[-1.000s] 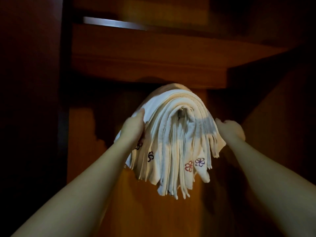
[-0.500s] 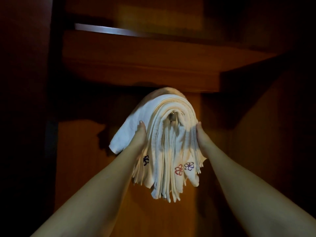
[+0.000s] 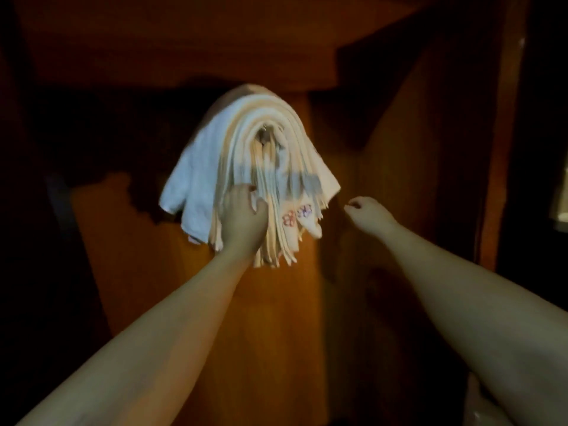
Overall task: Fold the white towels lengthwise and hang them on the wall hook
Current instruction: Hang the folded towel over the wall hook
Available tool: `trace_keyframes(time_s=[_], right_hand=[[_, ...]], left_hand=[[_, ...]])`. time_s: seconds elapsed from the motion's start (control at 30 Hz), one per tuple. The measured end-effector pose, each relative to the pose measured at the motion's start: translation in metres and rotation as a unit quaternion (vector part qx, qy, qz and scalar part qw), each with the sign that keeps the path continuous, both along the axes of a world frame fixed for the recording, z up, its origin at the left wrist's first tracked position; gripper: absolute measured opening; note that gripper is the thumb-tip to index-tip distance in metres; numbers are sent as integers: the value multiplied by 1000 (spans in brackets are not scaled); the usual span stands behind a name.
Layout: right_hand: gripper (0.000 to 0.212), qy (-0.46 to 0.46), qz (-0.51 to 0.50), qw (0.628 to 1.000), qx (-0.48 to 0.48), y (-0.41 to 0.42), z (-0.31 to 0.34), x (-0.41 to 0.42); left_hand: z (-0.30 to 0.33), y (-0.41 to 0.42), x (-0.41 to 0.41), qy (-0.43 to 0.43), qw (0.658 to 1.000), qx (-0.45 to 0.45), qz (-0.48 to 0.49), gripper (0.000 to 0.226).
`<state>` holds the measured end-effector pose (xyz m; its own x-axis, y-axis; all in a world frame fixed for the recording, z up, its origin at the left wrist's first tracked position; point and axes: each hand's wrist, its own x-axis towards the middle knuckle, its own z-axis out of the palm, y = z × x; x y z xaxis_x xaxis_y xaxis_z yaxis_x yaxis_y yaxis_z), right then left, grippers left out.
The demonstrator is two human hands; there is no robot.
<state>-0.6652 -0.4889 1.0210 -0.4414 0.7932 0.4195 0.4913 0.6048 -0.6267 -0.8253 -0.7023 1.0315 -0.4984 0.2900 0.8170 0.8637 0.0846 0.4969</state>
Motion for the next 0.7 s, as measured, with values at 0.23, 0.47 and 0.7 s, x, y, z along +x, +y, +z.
trace_keyframes(time_s=[0.23,0.47,0.7], right_hand=[[37,-176,20,984,-28,-64,-119,118],[32,-241,-44,958,-151,-109,-264,251],[23,-283,-117,907,-289,-128,-421,374]], left_hand=[[-100,14,83,-90,914,-361,-160,24],[-238,27,194,-110,829,-482,-262,24],[-385,70,314,-61,724,-603,-330,22]])
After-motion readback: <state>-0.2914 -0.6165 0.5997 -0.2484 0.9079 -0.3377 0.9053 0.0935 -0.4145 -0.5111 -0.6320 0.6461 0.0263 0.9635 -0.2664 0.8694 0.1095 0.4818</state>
